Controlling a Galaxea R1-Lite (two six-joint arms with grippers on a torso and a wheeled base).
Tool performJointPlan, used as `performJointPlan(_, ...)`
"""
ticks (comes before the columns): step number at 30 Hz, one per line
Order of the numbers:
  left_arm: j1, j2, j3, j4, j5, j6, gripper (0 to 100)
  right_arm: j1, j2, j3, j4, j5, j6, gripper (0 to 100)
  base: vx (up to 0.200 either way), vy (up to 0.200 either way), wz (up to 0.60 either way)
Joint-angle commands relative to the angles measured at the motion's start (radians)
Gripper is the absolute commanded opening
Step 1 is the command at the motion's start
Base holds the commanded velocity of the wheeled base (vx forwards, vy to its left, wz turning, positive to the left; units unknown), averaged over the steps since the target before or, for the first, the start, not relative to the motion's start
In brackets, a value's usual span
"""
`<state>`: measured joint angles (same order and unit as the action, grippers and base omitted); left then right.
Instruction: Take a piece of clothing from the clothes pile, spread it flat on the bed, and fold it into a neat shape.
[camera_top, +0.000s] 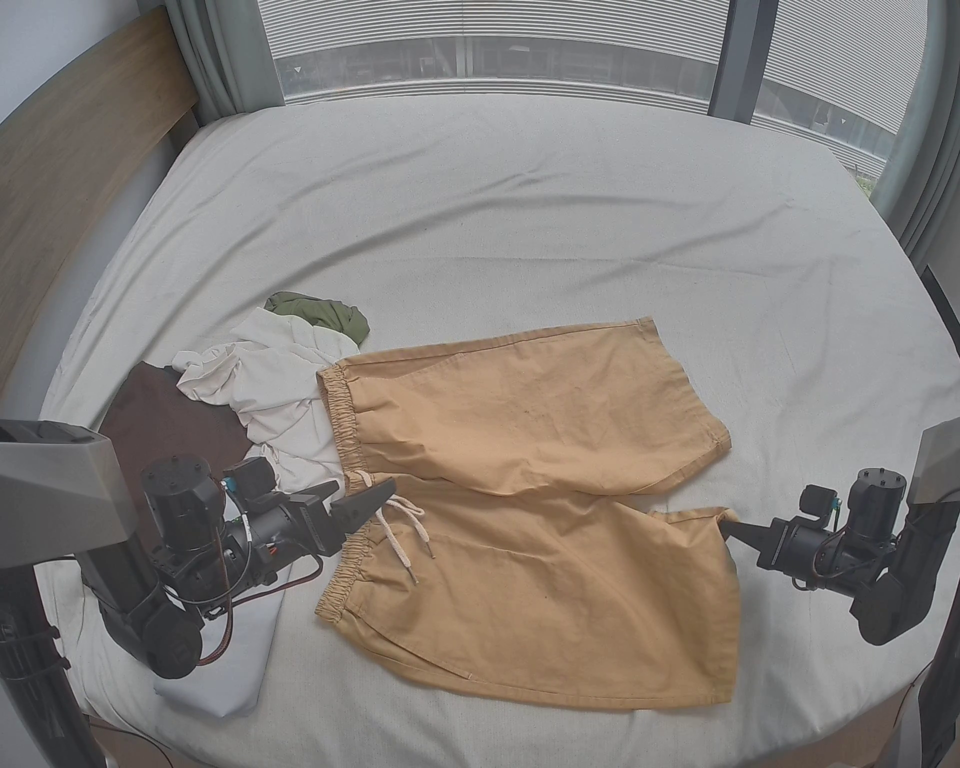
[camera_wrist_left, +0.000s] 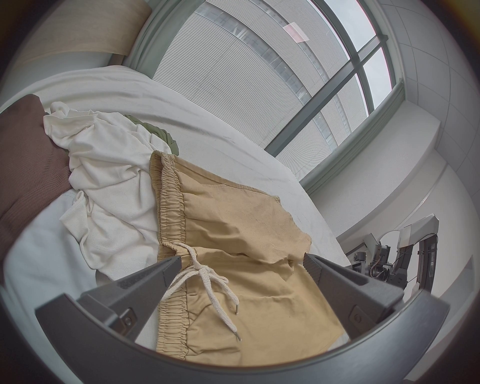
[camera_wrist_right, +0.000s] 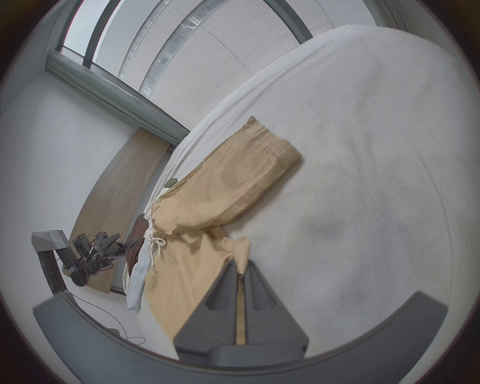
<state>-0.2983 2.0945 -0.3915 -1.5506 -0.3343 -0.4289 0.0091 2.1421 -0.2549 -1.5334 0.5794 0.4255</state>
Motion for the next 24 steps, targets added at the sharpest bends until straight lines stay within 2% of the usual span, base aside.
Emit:
performJointPlan(1,-0.001,0.004,0.000,0.000,0.000,-0.001,100,-0.020,0.005,-0.023,-0.001,0.000,-0.002,0,0.000,0.000,0.00)
performJointPlan(24,0.008,0.006,0.042,0.001,-0.002,-0.001,100,-0.043,0.033,-0.073,-0.002,-0.006,-0.005,0,0.000,0.000,0.00)
